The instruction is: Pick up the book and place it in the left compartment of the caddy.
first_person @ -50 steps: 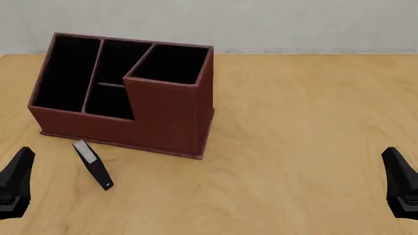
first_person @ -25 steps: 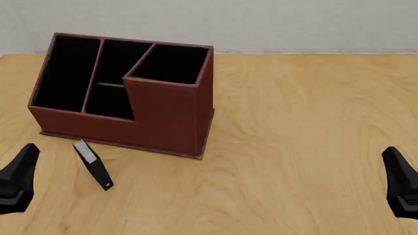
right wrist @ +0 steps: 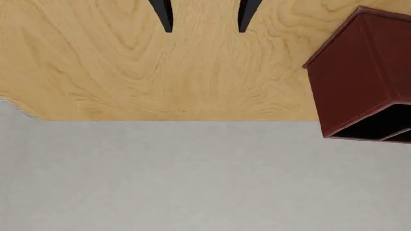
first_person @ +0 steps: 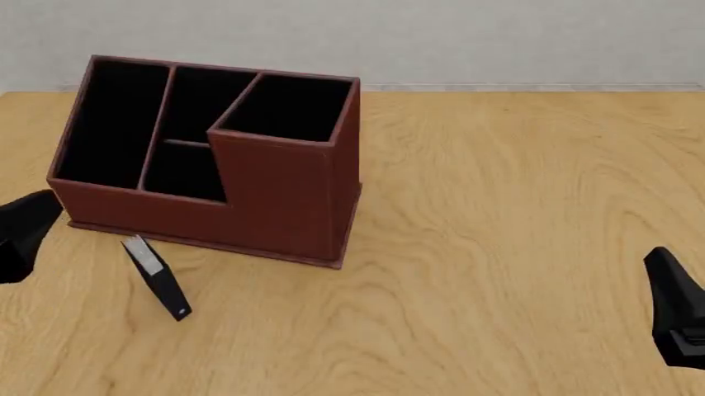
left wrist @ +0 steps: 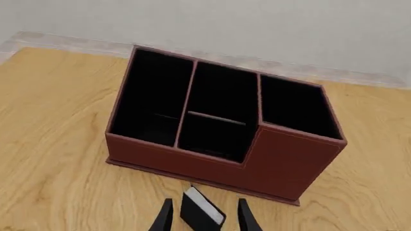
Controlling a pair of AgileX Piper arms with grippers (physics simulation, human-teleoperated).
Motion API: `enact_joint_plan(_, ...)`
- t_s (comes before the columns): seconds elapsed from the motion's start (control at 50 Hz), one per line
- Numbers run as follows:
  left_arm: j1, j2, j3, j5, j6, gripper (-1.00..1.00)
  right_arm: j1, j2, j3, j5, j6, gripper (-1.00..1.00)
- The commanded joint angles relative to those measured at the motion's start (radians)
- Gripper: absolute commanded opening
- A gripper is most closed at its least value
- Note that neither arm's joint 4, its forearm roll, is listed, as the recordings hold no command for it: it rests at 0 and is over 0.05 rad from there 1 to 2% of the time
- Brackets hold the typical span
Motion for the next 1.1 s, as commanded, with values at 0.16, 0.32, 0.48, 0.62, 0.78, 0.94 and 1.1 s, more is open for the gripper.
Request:
enact_joint_plan(0.16, -0.060, 0.173, -0.285, 0.316, -0.213, 1.00, 0.000, -0.002, 0.002, 0.000, 0.000, 1.00)
enact_joint_plan(0.32, -0.114, 0.206, -0.325, 0.394, -0.338, 1.00, 0.000, -0.002, 0.002, 0.000, 0.000, 1.00)
enact_joint_plan(0.48, -0.132, 0.208, -0.356, 0.473, -0.395, 1.00, 0.000, -0.002, 0.002, 0.000, 0.000, 1.00)
enact_joint_plan(0.62, -0.097, 0.221, -0.372, 0.478, -0.419, 1.00, 0.000, -0.002, 0.002, 0.000, 0.000, 1.00)
enact_joint_plan(0.78, -0.054, 0.275, -0.340, 0.439, -0.405, 1.00, 0.000, -0.002, 0.002, 0.000, 0.000, 1.00)
enact_joint_plan(0.94, -0.027, 0.331, -0.343, 0.413, -0.405, 1.00, 0.000, -0.002, 0.002, 0.000, 0.000, 1.00)
enact_joint_plan(1.1, -0.023, 0.357, -0.310, 0.383, -0.410, 1.00, 0.000, -0.002, 0.002, 0.000, 0.000, 1.00)
